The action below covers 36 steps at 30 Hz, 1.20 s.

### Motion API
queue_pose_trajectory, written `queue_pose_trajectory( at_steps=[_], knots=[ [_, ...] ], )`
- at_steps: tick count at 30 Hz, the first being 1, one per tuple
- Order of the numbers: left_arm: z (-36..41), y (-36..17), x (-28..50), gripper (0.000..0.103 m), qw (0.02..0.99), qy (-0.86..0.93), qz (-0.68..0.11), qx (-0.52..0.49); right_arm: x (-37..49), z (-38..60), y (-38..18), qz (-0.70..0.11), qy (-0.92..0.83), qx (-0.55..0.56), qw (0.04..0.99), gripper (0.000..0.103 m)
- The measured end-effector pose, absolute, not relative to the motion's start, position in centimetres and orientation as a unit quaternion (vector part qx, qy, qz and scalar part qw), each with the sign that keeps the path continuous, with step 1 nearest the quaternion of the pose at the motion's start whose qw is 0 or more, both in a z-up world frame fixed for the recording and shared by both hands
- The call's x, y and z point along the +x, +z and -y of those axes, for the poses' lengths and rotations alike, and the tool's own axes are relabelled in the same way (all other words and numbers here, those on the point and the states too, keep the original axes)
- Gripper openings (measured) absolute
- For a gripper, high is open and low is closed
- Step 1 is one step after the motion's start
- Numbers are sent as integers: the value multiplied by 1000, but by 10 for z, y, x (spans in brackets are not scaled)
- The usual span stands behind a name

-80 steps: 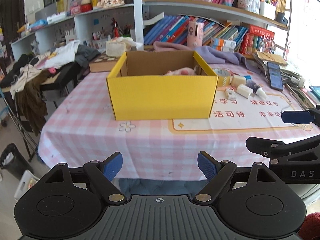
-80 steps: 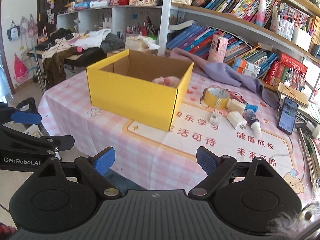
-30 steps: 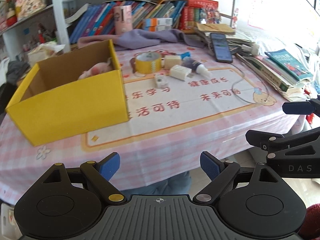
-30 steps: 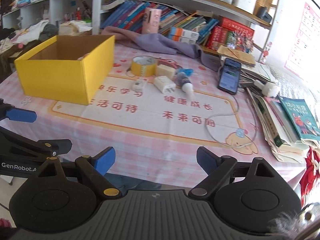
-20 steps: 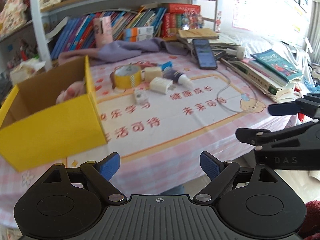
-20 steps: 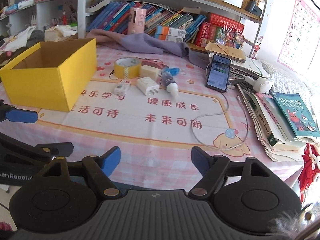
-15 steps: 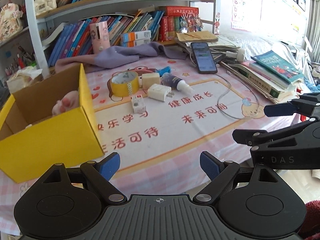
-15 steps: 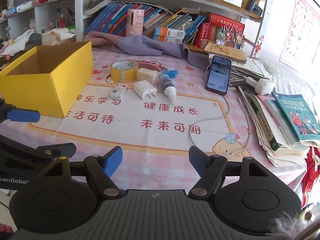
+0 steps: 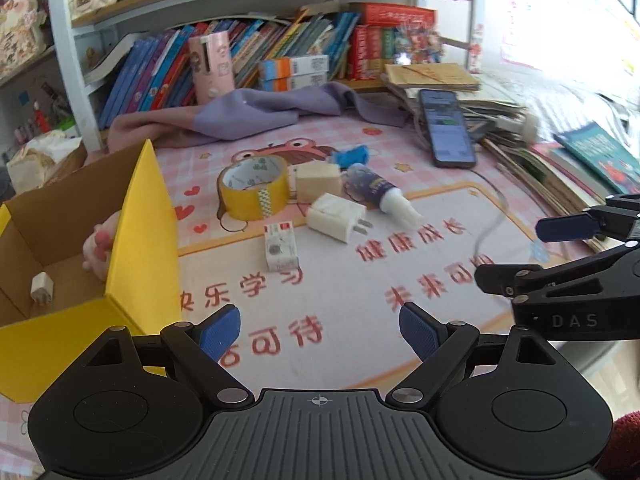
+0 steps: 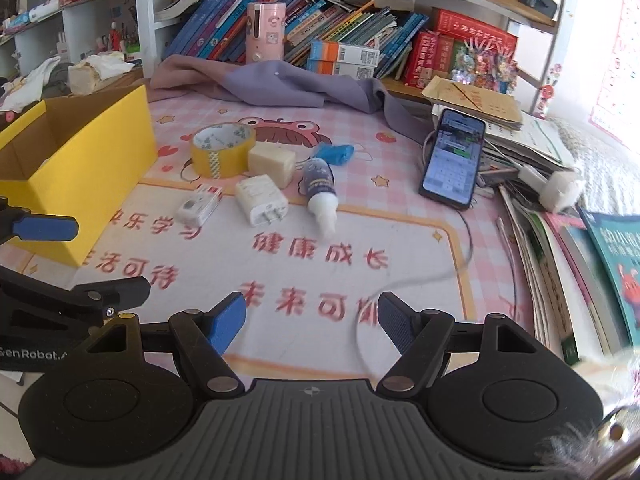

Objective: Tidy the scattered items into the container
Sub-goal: 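Grasp white lotion bottle with right gripper while left gripper grasps small white box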

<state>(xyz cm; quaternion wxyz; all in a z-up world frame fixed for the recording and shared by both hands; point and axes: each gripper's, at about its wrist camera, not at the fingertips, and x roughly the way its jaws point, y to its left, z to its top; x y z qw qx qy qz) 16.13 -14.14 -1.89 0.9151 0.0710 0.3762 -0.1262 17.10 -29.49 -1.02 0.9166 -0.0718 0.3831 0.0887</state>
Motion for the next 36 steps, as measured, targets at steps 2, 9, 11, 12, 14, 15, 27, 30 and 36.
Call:
queue_pose_trajectory(
  at_steps=[2,9,11,12,14,15,27,30,36],
  knots=[
    [146,-21,171,89,915,-110,-382,69,185,301,-13,-386,98,-72,915,72],
    [159,-24,198,86,915,-65,-393,66,233,315,-19,-394,137,-69,906,67],
    [162,-24,205,81,916,-52,-393,66,245,316,-22,-394,149,-68,904,65],
    [163,-25,209,81,916,-45,-394,67,251,316,-23,-395,154,-68,903,63],
    [165,-26,216,78,915,-34,-396,66,263,316,-26,-398,166,-69,900,60],
    [165,-27,219,75,915,-29,-398,65,268,316,-27,-398,171,-71,898,59],
    [172,-41,258,71,910,1,-409,68,323,314,-41,-396,183,-81,896,58],
    [172,-43,266,71,909,6,-411,66,336,313,-44,-400,185,-79,894,58],
    [170,-50,278,64,905,12,-420,65,358,305,-50,-399,190,-82,893,57]
  ],
)
